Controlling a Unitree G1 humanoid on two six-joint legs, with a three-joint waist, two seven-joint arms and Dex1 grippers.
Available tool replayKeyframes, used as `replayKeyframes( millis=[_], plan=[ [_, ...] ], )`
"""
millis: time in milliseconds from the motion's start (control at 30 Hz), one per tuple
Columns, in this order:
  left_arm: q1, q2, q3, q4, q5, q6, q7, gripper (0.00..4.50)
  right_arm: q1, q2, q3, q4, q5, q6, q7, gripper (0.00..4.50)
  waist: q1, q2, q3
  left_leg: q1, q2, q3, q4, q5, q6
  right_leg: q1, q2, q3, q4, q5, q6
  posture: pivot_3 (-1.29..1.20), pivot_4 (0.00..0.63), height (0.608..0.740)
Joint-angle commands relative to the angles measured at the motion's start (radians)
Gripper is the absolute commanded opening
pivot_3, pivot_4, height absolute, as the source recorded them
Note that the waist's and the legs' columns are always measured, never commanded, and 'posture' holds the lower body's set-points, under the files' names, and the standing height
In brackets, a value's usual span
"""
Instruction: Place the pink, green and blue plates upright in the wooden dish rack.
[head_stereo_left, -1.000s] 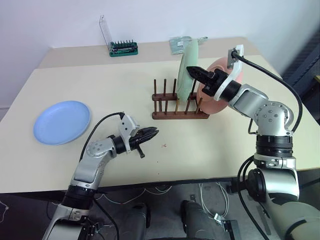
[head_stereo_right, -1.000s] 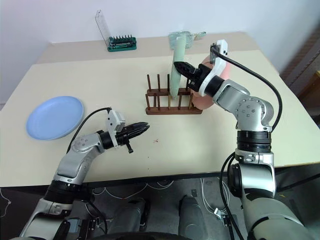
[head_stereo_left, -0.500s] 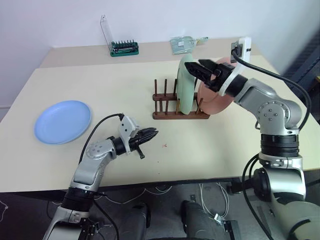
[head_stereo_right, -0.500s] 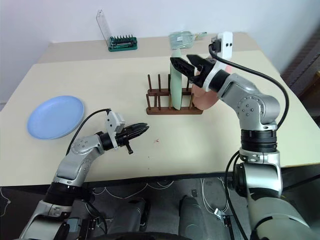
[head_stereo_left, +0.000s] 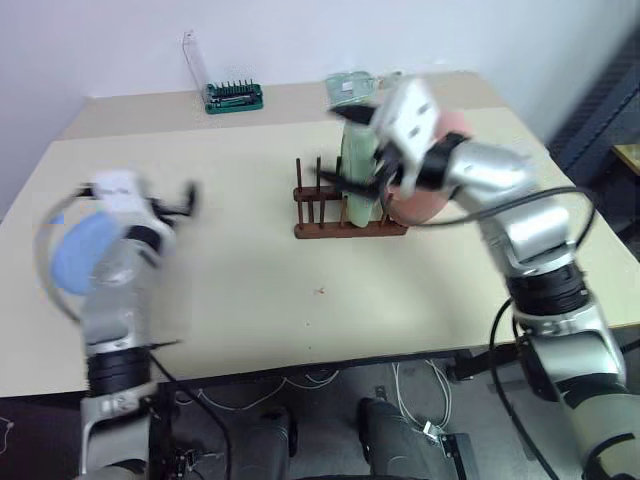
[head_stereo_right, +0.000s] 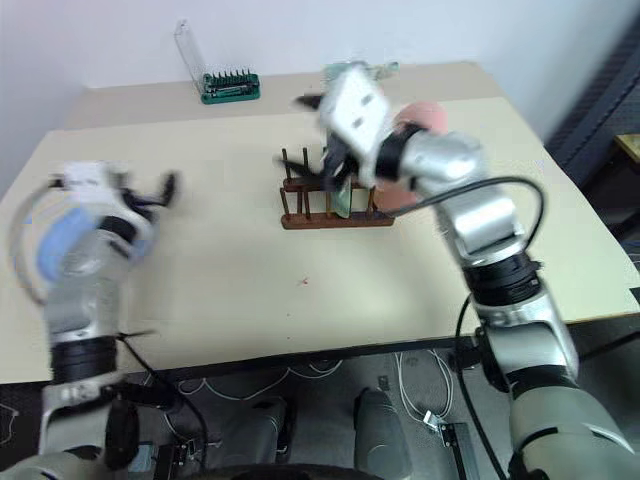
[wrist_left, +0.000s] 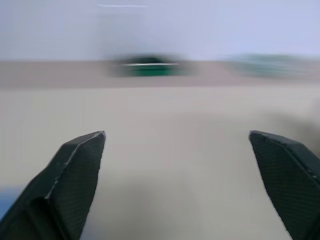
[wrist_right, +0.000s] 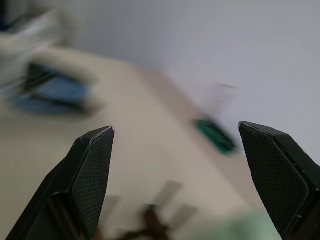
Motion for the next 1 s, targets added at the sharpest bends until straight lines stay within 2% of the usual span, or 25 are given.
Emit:
replayKeyframes(
  millis=[33,167,300,533,633,800,867,1000],
  plan=[
    [0.015,0.023,0.174,-0.065,0.032,0.158,0.222,4.46,0.015,0.043,0.015,-0.029,-0.029,-0.026,0.009,4.07,0.003,0.0,0.0,0.0,-0.001,0.0,0.0,0.0,0.0,0.0,-0.001,0.0,0.0,0.0,0.0,0.0,0.15,0.74],
    [0.023,-0.009,0.296,-0.13,-0.012,0.319,0.322,4.46,0.029,0.082,0.023,-0.012,-0.044,-0.036,0.031,4.07,0.028,-0.006,-0.001,-0.001,-0.002,0.0,0.001,0.001,-0.002,0.001,-0.002,0.0,0.0,0.0,0.0,0.0,0.15,0.74],
    [0.009,-0.087,0.406,-0.165,-0.084,0.416,0.385,4.46,0.025,0.102,0.009,0.006,-0.056,-0.036,0.045,4.07,0.036,-0.01,-0.003,-0.001,-0.002,-0.003,0.001,0.002,-0.004,0.002,-0.002,-0.003,0.0,0.0,0.0,0.0,0.15,0.74],
    [0.002,-0.161,0.445,-0.147,-0.194,0.506,0.376,4.46,0.035,0.114,0.001,0.006,-0.068,-0.037,0.054,4.07,0.029,-0.011,-0.003,0.0,-0.002,-0.003,0.0,0.002,-0.005,0.002,-0.002,-0.003,0.0,0.0,0.0,0.0,0.15,0.74],
    [0.004,-0.165,0.447,-0.134,-0.201,0.482,0.386,3.64,0.04,0.116,-0.003,0.002,-0.074,-0.034,0.052,4.07,0.027,-0.011,-0.003,0.0,-0.002,-0.003,0.0,0.003,-0.005,0.002,-0.001,-0.003,0.0,0.0,0.0,0.0,0.15,0.74],
    [-0.011,-0.158,0.445,-0.099,-0.202,0.447,0.403,1.09,0.051,0.114,-0.007,-0.002,-0.082,-0.032,0.049,4.07,0.029,-0.011,-0.003,0.0,-0.002,-0.002,0.0,0.003,-0.006,0.002,-0.002,-0.003,0.0,0.0,-0.001,0.0,0.15,0.74],
    [-0.032,-0.144,0.399,-0.095,-0.203,0.415,0.37,0.12,0.051,0.111,-0.009,0.004,-0.095,-0.04,0.045,4.07,0.03,-0.011,-0.003,0.0,-0.002,-0.002,0.0,0.003,-0.006,0.002,-0.002,-0.003,0.0,0.0,-0.001,0.0,0.15,0.74],
    [-0.133,-0.132,0.233,-0.164,-0.218,0.268,0.221,0.05,0.025,0.101,0.01,0.06,-0.183,-0.138,0.017,4.07,0.042,-0.016,-0.002,-0.001,-0.002,-0.003,0.0,0.004,-0.007,0.002,-0.002,-0.004,-0.001,0.0,-0.001,0.0,0.15,0.74]
  ],
)
